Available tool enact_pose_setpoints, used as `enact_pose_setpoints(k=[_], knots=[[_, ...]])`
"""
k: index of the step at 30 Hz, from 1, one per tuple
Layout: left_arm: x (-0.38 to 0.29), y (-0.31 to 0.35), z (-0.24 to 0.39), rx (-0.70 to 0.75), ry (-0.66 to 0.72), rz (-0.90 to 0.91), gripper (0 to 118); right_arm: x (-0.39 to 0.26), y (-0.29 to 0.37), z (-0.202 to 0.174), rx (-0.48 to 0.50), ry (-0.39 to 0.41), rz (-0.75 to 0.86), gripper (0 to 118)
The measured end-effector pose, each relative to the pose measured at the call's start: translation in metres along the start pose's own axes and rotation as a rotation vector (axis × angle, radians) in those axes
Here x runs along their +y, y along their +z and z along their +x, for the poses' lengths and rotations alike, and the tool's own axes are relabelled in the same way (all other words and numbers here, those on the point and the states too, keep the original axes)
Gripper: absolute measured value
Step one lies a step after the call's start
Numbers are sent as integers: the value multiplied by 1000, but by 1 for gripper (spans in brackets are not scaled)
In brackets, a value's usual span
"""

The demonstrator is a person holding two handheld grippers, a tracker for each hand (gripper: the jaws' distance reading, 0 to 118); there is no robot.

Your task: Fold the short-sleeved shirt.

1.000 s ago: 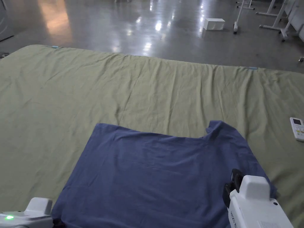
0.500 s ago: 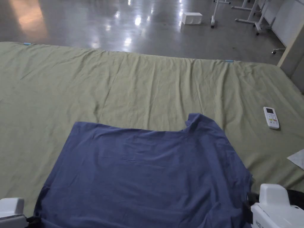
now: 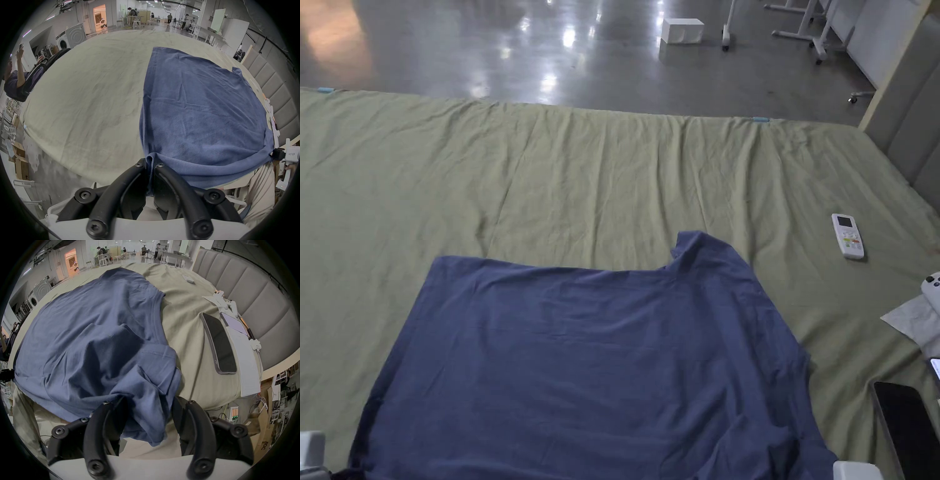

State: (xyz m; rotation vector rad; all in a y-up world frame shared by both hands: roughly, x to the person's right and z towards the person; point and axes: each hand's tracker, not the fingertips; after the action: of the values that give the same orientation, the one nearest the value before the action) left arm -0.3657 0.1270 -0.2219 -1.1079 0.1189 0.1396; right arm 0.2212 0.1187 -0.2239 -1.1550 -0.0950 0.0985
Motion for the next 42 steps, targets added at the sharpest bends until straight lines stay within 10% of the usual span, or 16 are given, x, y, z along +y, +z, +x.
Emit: enact_pose_setpoints(k=[4,7,28,42], knots=[[-1,2,0,-4,7,0,8,8,4,-7,66,19,-14,12],[-1,2,0,-5,5,2,8,9,2,-12,45,63,-16,5],[65,50,16,-42,30,295,7,62,63,6,89,-65,289,4],[151,-29,30,20,45,279,7,176,-16,-2,86,-174,229,4]])
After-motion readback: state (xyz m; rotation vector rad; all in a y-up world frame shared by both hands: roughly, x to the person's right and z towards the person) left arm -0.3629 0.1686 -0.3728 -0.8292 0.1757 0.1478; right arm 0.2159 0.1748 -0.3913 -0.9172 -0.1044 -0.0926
